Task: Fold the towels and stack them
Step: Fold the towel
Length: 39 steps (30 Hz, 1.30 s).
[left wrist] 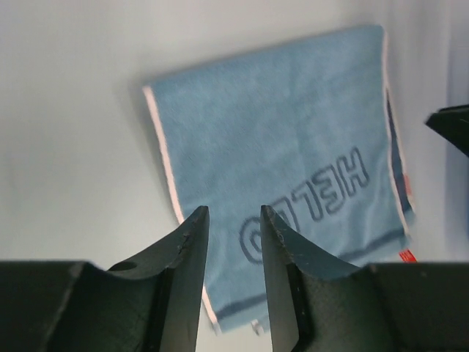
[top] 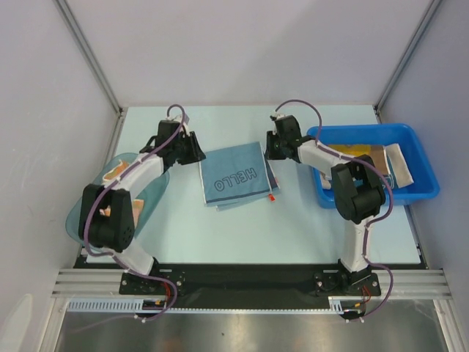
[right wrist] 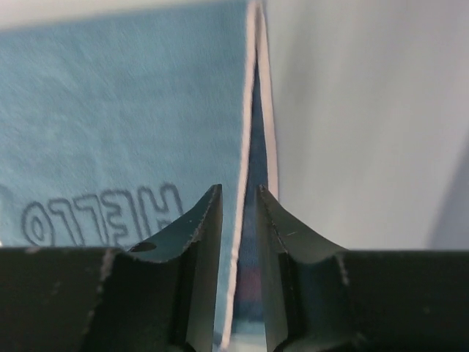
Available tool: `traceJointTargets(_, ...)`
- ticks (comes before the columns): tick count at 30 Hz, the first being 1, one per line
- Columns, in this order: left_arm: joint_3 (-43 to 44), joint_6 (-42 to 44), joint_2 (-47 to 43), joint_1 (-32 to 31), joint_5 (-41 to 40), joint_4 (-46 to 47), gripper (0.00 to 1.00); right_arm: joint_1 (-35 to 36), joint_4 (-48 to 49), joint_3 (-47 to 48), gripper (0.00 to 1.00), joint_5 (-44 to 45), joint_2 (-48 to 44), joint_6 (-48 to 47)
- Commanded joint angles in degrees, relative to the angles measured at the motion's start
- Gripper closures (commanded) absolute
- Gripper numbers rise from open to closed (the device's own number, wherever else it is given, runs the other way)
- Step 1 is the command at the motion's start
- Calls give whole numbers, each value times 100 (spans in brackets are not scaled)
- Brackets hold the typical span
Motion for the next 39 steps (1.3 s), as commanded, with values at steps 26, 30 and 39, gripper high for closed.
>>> traceJointTargets(26,-1609,161,-2809,-179,255,-1296,55,1027,-1536,-2056,74,1581,-1667,1534)
traceJointTargets(30,-1856,82,-2572,-179,483,-971,54,956,-1747,-1775,70,1572,-2053,1718)
traceJointTargets(39,-2163,-331,-1773,-179,300,-383,54,1044,-685,-2591,67,491,-2538,2895)
